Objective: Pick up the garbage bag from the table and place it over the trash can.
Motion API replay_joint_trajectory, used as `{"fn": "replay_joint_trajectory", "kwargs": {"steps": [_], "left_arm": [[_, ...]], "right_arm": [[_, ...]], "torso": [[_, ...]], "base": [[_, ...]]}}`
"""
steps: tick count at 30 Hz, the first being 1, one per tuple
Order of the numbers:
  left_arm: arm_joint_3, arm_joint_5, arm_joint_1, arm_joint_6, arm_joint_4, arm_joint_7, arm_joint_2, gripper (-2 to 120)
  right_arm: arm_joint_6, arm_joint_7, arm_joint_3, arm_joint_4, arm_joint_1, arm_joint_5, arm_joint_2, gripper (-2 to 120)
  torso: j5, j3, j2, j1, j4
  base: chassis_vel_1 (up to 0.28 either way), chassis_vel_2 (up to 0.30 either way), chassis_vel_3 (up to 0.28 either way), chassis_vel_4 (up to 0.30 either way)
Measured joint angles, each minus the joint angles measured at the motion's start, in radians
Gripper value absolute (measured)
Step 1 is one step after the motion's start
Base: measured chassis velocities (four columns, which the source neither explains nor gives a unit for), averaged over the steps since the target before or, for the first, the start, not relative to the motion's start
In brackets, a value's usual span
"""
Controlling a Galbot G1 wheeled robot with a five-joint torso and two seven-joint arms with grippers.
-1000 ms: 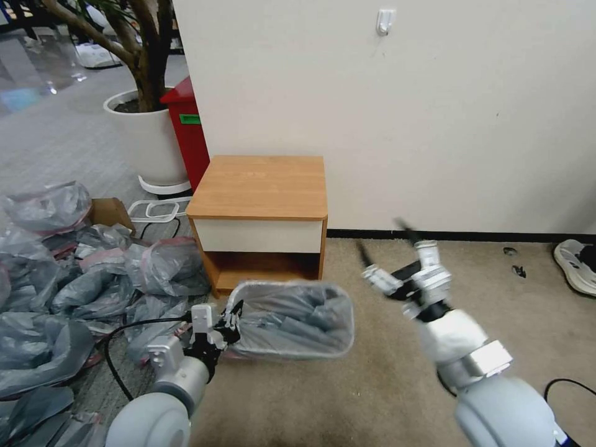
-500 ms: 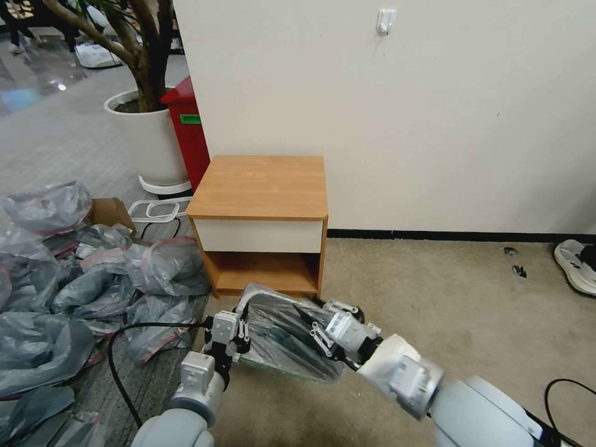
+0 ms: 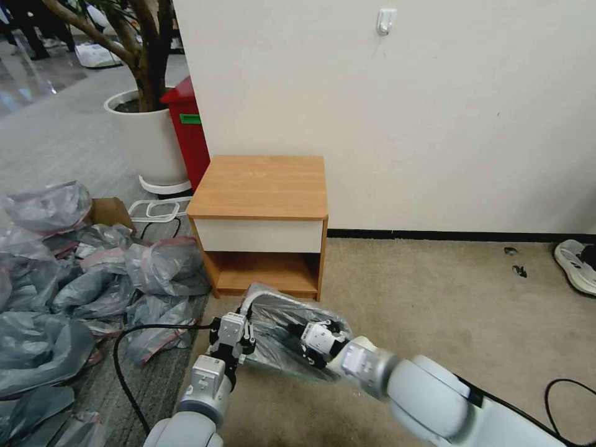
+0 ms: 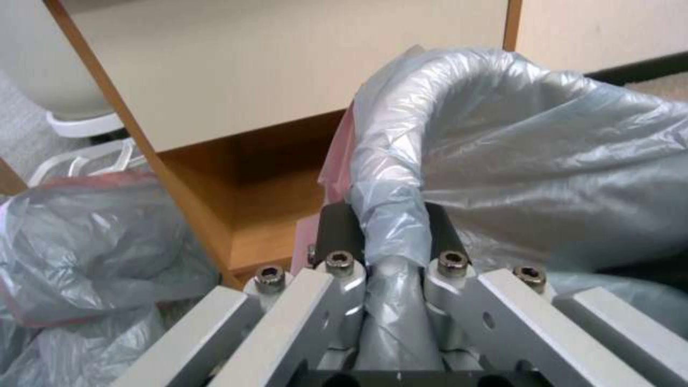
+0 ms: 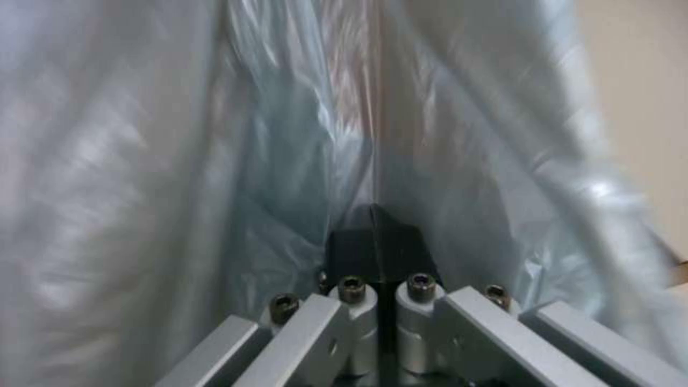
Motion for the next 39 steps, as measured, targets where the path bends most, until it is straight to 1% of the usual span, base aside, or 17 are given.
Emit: {"fn": "replay_joint_trajectory", "kwargs": {"steps": [1, 3, 6, 7, 11, 16, 18, 24, 27, 32, 35, 36, 38, 39], "left_arm": [[0.0, 0.001, 0.0, -0.001, 0.001, 0.0, 0.0, 5], [0.0, 0.001, -0.001, -0.001, 0.002, 0.0, 0.0, 5], [0.006, 0.004, -0.002, -0.002, 0.002, 0.0, 0.0, 5], [0.006, 0.004, -0.002, -0.002, 0.002, 0.0, 0.0, 5], [0.028, 0.008, -0.003, -0.002, 0.002, -0.001, -0.001, 5], [0.036, 0.009, -0.003, -0.002, -0.002, -0.002, -0.003, 5], [0.041, 0.008, -0.003, -0.002, -0.012, -0.002, -0.006, 5], [0.046, -0.006, 0.006, -0.001, -0.03, -0.004, -0.016, 5], [0.048, -0.017, 0.009, 0.001, -0.035, -0.006, -0.019, 5], [0.042, -0.034, 0.007, 0.009, -0.032, -0.008, -0.021, 5], [0.013, -0.09, -0.005, 0.033, -0.006, -0.027, -0.019, 5], [0.013, -0.09, -0.005, 0.033, -0.006, -0.027, -0.019, 5], [-0.007, -0.131, -0.015, 0.045, 0.009, -0.043, -0.02, 5], [-0.016, -0.164, -0.02, 0.054, 0.013, -0.052, -0.02, 5]], "right_arm": [[-0.003, -0.002, -0.02, -0.035, 0.02, -0.01, 0.015, 0], [-0.004, -0.004, -0.029, -0.049, 0.027, -0.013, 0.02, 0], [-0.011, -0.01, -0.073, -0.122, 0.075, -0.03, 0.053, 0], [-0.011, -0.01, -0.073, -0.122, 0.075, -0.03, 0.053, 0], [-0.024, -0.015, -0.134, -0.241, 0.152, -0.056, 0.118, 0], [-0.024, -0.018, -0.143, -0.277, 0.163, -0.068, 0.138, 0], [-0.021, -0.023, -0.148, -0.324, 0.168, -0.088, 0.164, 0], [-0.012, -0.027, -0.149, -0.389, 0.18, -0.106, 0.201, 0], [-0.009, -0.027, -0.151, -0.398, 0.181, -0.112, 0.208, 0], [-0.005, -0.026, -0.138, -0.374, 0.169, -0.118, 0.201, 0], [0.012, -0.023, -0.066, -0.247, 0.1, -0.106, 0.143, 0], [0.012, -0.023, -0.066, -0.247, 0.1, -0.106, 0.143, 0], [0.025, -0.02, -0.005, -0.151, 0.038, -0.079, 0.091, 0], [0.034, -0.021, 0.028, -0.106, 0.006, -0.066, 0.071, 0]], "torso": [[-0.0003, 0.0, 0.0, 0.0, 0.0001], [-0.0003, 0.0, 0.0, 0.0, 0.0], [-0.0003, 0.0, 0.0, 0.0, 0.0001], [-0.0003, 0.0, 0.0, 0.0, 0.0001], [-0.0003, 0.0, 0.0, 0.0, 0.0001], [-0.0002, 0.0, 0.0, 0.0, 0.0001], [-0.0002, 0.0, 0.0, 0.0, 0.0], [-0.0001, 0.0, 0.0, 0.0, 0.0], [-0.0001, 0.0, 0.0, 0.0, 0.0001], [0.0002, 0.0, 0.0, 0.0, 0.0002], [0.0002, 0.0, 0.0, 0.0, 0.0001], [0.0002, 0.0, 0.0, 0.0, 0.0001], [-0.0003, 0.0, 0.0, 0.0, 0.0], [0.0003, 0.0, 0.0, 0.0, 0.0]], "base": [[0.0, 0.0, 0.0, 0.0], [0.0, 0.0, 0.0, 0.0], [0.0, 0.0, 0.0, 0.0], [0.0, 0.0, 0.0, 0.0], [0.0, 0.0, 0.0, 0.0], [0.0, 0.0, 0.0, 0.0], [0.0, 0.0, 0.0, 0.0], [0.0, 0.0, 0.0, 0.0], [0.0, 0.0, 0.0, 0.0], [0.0, 0.0, 0.0, 0.0], [0.0, 0.0, 0.0, 0.0], [0.0, 0.0, 0.0, 0.0], [0.0, 0.0, 0.0, 0.0], [0.0, 0.0, 0.0, 0.0]]}}
